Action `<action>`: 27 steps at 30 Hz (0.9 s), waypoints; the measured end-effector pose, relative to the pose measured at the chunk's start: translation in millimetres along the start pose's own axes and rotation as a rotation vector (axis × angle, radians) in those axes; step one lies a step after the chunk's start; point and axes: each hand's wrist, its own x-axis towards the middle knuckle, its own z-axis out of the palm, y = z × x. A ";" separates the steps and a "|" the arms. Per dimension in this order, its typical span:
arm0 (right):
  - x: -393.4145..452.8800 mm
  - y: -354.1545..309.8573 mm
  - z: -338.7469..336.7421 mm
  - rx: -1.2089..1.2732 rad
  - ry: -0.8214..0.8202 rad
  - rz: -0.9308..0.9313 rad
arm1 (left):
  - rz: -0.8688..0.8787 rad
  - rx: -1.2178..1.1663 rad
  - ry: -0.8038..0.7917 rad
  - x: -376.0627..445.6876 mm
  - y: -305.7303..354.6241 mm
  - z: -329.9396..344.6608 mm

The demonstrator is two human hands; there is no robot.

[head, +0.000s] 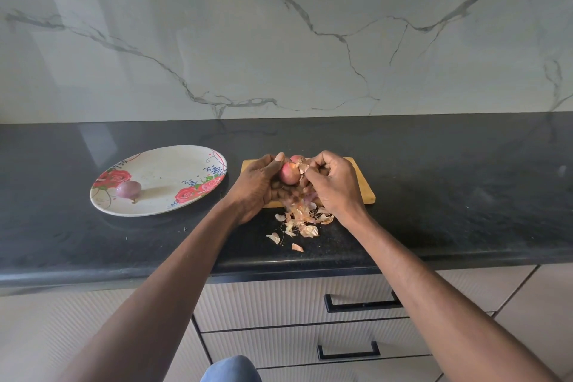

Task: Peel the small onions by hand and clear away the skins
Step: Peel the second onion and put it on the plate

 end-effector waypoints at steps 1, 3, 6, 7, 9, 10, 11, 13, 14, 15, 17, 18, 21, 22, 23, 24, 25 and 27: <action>0.0 -0.3 -0.4 0.009 0.005 0.000 | -0.001 -0.016 -0.001 0.2 0.0 -0.2; 0.7 0.4 -0.8 0.011 0.012 0.007 | 0.013 -0.036 0.004 -1.1 1.6 0.0; 1.4 1.5 -1.6 0.062 0.014 0.035 | 0.056 -0.036 0.046 -2.6 4.1 -0.7; 1.3 1.4 -1.6 0.066 0.015 0.033 | 0.061 -0.021 0.054 -2.8 4.0 -1.0; 1.3 1.3 -1.3 0.056 0.009 0.018 | 0.051 0.025 0.046 -2.5 2.5 -1.3; 1.5 1.5 -1.1 0.051 0.006 0.012 | 0.045 0.040 0.037 -2.1 1.4 -1.5; 1.6 1.6 -1.1 0.050 0.004 0.010 | 0.040 0.043 0.029 -1.4 0.8 -1.7; 2.6 2.8 -0.8 0.061 0.010 0.021 | 0.034 0.034 0.029 -0.7 1.3 -1.6; 3.3 4.0 -1.0 0.065 0.017 0.025 | 0.033 0.031 0.034 -1.2 2.0 -1.0; 3.5 4.1 -1.3 0.065 0.023 0.023 | 0.031 0.029 0.040 -1.6 2.7 -0.5; 4.0 4.6 -1.2 0.056 0.028 0.008 | 0.026 0.027 0.043 -2.5 3.8 0.2; 4.3 5.1 -1.0 0.057 0.031 0.002 | 0.023 0.026 0.042 -2.9 4.0 0.6; 1.6 1.8 -2.0 0.053 0.055 -0.017 | 0.010 0.013 0.054 -2.7 4.4 1.0; 1.1 1.7 -2.9 0.047 0.067 -0.018 | 0.007 0.006 0.062 -2.1 4.3 0.6; 0.9 1.6 -3.6 0.041 0.076 -0.024 | 0.005 0.002 0.072 -1.6 4.5 0.2; 0.9 1.7 -4.0 0.032 0.086 -0.028 | 0.005 0.001 0.084 -1.4 4.3 -0.5; 1.0 2.0 -4.1 0.020 0.097 -0.031 | 0.008 0.000 0.096 -1.0 4.2 -1.3; 1.3 2.2 -4.0 -0.017 0.107 -0.041 | 0.016 -0.008 0.112 -0.9 4.0 -2.3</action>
